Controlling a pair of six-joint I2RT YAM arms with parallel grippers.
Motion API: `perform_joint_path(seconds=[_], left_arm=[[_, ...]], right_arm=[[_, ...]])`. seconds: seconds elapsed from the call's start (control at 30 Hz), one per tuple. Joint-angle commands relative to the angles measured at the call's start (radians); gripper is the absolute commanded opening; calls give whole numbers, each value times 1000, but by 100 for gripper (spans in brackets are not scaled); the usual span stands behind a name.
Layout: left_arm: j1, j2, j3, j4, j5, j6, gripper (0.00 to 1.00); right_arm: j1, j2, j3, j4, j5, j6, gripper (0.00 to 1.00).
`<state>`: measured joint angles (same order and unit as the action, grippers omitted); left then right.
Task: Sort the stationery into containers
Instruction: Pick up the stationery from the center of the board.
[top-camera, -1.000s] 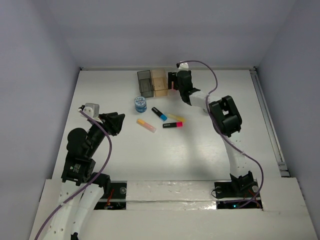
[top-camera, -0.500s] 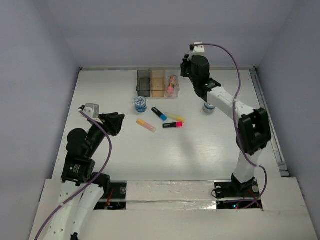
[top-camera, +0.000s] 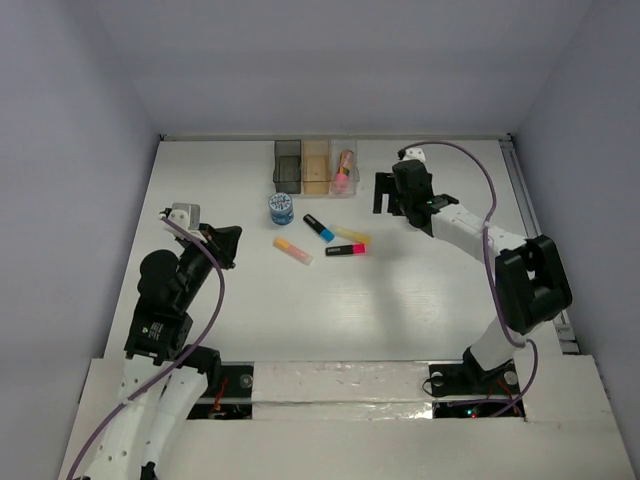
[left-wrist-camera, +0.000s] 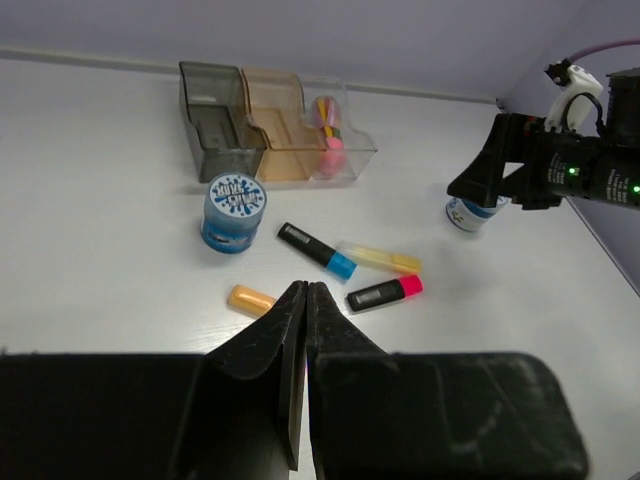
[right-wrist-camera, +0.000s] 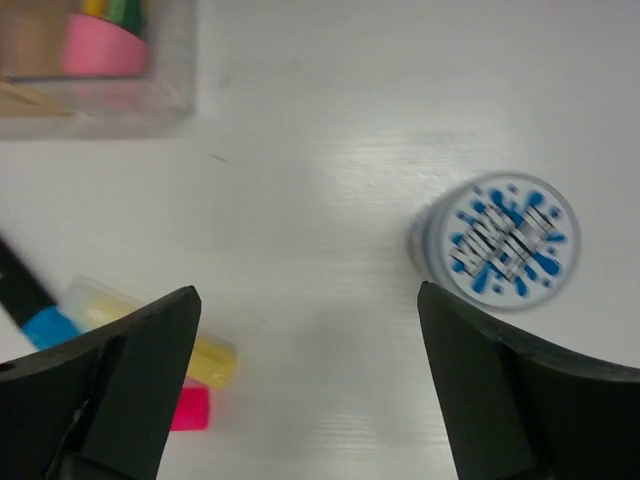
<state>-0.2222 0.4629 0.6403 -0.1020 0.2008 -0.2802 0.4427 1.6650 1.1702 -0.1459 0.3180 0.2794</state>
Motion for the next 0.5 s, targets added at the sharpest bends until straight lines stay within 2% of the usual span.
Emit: perform_joint_path(seconds=[0.0, 0.07, 0.2, 0.47], left_arm=[[4, 25, 42, 7, -14, -11, 0], [4, 33, 42, 7, -14, -13, 0], [4, 36, 39, 4, -9, -8, 7], [4, 28, 35, 8, 11, -5, 17]], right_arm=[[-87, -63, -43, -54, 37, 43, 100], [-105, -74, -75, -52, 53, 56, 100], [-125, -79, -96, -49, 72, 69, 100], [-167, 53, -11, -6, -17, 43, 100]])
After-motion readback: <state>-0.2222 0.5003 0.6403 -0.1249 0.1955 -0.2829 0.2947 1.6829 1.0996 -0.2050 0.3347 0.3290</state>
